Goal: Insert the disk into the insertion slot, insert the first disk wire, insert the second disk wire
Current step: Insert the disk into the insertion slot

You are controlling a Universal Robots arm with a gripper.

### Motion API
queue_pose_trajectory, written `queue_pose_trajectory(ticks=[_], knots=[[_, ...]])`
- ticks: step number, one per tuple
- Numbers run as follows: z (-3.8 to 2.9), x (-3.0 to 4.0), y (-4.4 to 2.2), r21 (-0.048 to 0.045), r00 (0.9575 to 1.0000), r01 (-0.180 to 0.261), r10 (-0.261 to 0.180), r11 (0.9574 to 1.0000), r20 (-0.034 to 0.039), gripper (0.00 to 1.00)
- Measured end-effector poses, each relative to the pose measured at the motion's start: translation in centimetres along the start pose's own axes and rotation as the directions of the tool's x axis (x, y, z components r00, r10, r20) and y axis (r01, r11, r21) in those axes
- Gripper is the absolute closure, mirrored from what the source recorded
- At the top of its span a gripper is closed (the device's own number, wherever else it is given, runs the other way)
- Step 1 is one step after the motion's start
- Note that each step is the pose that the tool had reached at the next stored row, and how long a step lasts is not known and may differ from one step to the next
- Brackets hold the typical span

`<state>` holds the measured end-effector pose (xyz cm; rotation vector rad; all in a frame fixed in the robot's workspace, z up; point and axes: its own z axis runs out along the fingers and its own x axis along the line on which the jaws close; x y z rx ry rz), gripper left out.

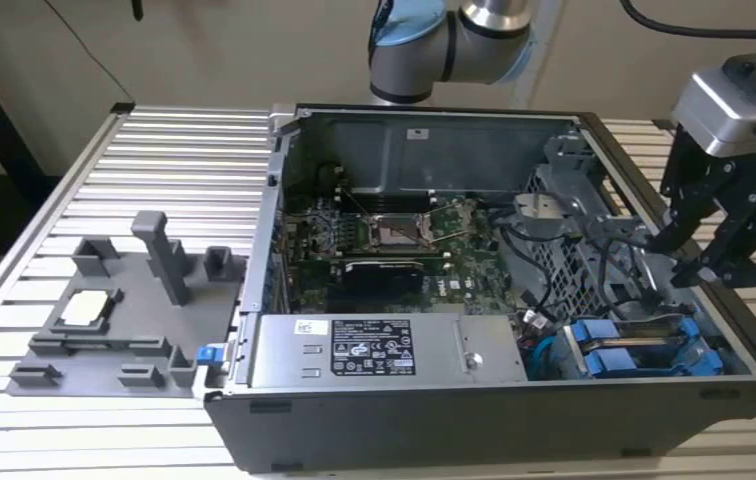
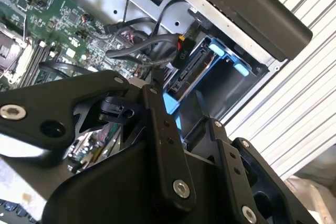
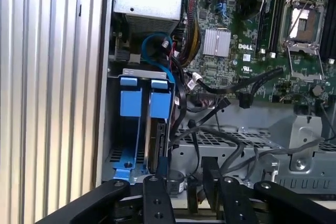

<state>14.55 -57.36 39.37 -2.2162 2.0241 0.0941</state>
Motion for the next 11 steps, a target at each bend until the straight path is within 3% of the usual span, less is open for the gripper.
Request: queue_pose_trajectory(ticks=[4, 11], knots=[[0.05, 0.05, -0.44, -0.0017, 0.9998, 0.018, -0.018, 0.9998, 0.0090, 0.60], [0.16, 0.12, -1.13, -0.0041, 0.9990, 0.043, -0.043, 0.9991, 0.0154, 0.60]])
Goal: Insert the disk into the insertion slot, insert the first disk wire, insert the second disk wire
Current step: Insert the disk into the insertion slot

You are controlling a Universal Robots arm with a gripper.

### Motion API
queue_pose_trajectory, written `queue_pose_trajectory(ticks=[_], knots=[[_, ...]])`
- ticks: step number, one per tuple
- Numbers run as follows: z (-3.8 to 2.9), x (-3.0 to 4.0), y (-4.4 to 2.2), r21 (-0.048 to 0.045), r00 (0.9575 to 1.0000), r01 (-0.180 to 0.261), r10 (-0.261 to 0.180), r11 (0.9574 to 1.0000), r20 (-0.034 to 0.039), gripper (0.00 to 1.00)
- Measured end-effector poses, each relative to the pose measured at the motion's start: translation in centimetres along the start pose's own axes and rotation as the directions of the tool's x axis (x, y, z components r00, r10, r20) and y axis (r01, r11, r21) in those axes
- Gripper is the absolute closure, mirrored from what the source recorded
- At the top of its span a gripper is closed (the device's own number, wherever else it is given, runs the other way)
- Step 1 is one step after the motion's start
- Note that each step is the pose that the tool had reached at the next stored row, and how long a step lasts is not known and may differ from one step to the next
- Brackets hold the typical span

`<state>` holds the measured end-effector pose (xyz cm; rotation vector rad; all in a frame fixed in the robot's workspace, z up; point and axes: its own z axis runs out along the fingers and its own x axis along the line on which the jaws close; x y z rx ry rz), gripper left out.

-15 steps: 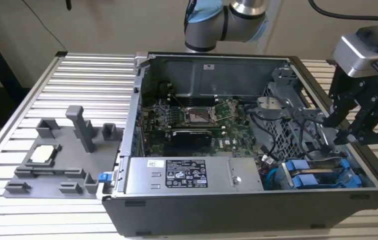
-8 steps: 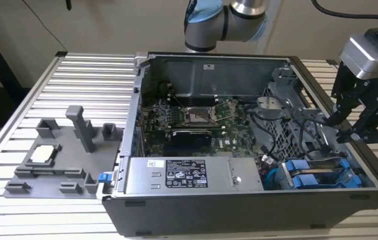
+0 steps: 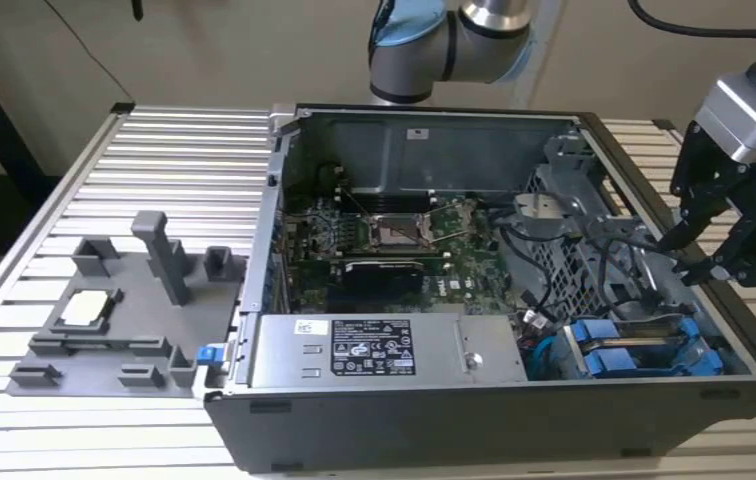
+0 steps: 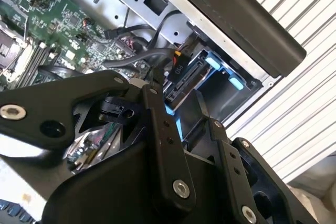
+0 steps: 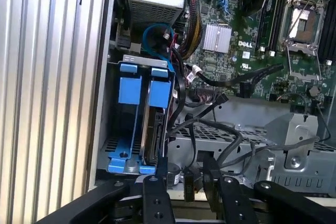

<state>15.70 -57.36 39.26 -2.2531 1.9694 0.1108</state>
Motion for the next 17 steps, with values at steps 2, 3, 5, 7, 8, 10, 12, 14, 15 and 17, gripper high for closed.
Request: queue_pose_trajectory(ticks=[2, 3, 5, 7, 8, 10, 12, 14, 15, 17], knots=[[0.05, 0.02, -0.13, 0.0005, 1.0000, 0.008, -0.008, 1.0000, 0.0009, 0.60], [0.07, 0.03, -0.19, 0.0013, 0.9999, 0.011, -0.011, 0.9999, 0.0009, 0.60], [0.12, 0.06, -0.29, 0.0039, 0.9998, 0.018, -0.018, 0.9998, 0.0011, 0.60], [0.16, 0.08, -0.38, 0.0080, 0.9997, 0.025, -0.025, 0.9997, 0.0008, 0.60], [0.19, 0.09, -0.42, 0.0108, 0.9996, 0.028, -0.028, 0.9996, 0.0008, 0.60], [0.29, 0.12, -0.56, 0.0187, 0.9995, 0.030, -0.030, 0.9994, 0.0015, 0.60], [0.39, 0.14, -0.62, 0.0257, 0.9995, 0.031, -0.031, 0.9992, 0.0022, 0.60], [0.47, 0.17, -0.64, 0.0297, 0.9995, 0.031, -0.031, 0.9991, 0.0073, 0.60], [0.51, 0.17, -0.65, 0.0310, 0.9995, 0.031, -0.031, 0.9990, 0.0108, 0.60], [0.58, 0.18, -0.69, 0.0328, 0.9994, 0.031, -0.031, 0.9990, 0.0154, 0.60]])
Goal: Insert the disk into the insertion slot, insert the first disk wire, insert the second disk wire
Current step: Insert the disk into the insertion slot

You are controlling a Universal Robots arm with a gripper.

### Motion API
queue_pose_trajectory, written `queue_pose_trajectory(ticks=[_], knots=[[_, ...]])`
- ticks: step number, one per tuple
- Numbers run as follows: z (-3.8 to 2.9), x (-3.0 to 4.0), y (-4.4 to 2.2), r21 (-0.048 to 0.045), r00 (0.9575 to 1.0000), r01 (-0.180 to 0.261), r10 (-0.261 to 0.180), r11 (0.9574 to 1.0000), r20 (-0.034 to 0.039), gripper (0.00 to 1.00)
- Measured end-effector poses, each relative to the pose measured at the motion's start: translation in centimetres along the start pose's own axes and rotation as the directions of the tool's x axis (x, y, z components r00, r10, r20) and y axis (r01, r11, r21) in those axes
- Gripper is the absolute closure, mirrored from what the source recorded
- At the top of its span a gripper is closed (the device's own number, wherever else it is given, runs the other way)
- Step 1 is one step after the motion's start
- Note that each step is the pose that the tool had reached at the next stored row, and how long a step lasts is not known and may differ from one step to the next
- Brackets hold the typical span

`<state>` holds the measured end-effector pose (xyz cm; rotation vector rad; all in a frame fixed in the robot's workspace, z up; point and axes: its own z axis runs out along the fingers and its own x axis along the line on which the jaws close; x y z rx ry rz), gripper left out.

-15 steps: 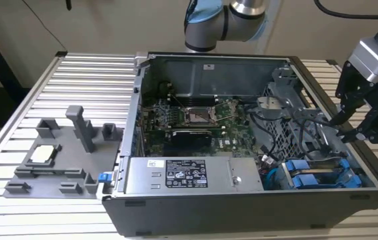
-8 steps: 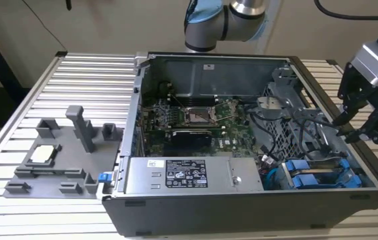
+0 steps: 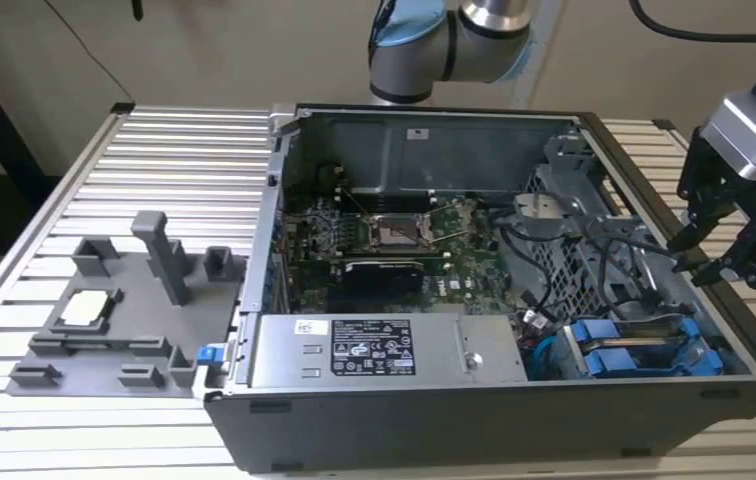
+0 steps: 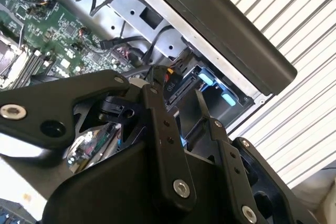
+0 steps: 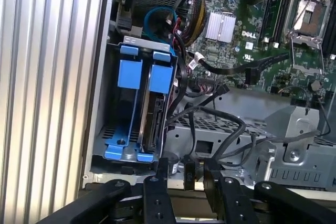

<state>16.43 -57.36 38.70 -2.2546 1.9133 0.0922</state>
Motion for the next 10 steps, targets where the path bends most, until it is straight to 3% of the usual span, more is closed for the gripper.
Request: queue_pose_trajectory(ticks=[10], knots=[[0.09, 0.06, -0.24, 0.0030, 0.9999, -0.013, 0.013, 0.9999, 0.0012, 0.60]])
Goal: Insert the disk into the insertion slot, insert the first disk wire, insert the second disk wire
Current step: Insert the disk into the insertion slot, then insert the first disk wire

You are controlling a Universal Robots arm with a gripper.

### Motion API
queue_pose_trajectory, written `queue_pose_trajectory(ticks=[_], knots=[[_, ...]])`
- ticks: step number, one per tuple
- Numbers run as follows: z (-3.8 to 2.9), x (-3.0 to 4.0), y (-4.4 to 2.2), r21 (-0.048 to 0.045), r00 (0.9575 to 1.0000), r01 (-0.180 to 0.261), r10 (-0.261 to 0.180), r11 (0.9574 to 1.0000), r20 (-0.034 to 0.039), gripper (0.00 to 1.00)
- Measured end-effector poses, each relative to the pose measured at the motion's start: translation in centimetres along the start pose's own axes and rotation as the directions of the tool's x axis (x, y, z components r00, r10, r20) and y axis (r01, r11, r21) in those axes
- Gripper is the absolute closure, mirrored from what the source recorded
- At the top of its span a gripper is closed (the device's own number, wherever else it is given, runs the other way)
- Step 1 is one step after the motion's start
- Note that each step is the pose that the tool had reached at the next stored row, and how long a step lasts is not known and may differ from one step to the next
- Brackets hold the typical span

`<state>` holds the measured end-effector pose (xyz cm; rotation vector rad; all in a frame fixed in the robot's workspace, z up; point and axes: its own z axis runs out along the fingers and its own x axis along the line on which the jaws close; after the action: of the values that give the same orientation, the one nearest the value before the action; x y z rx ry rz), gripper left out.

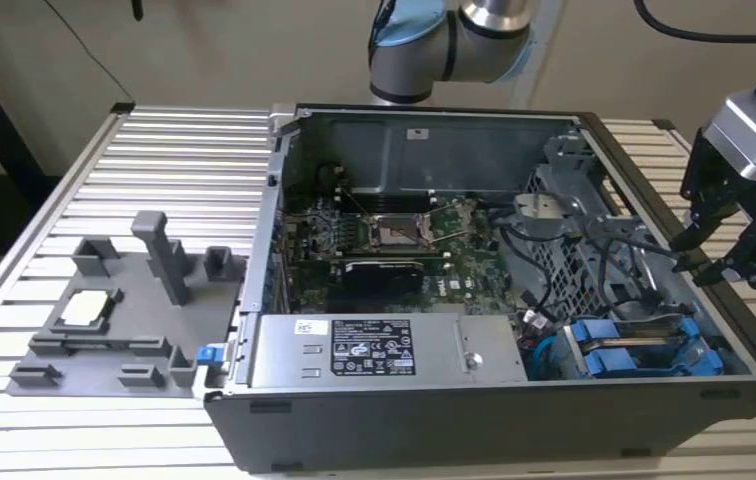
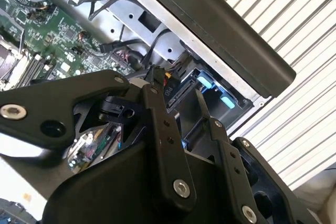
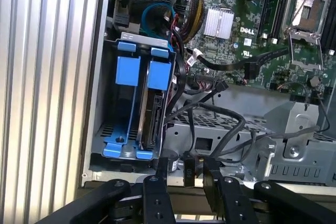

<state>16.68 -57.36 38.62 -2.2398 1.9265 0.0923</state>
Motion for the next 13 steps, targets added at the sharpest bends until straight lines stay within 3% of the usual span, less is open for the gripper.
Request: queue_pose_trajectory(ticks=[13], knots=[[-0.02, -0.01, 0.06, -0.0002, 1.0000, 0.000, 0.000, 1.0000, -0.0016, 0.60]])
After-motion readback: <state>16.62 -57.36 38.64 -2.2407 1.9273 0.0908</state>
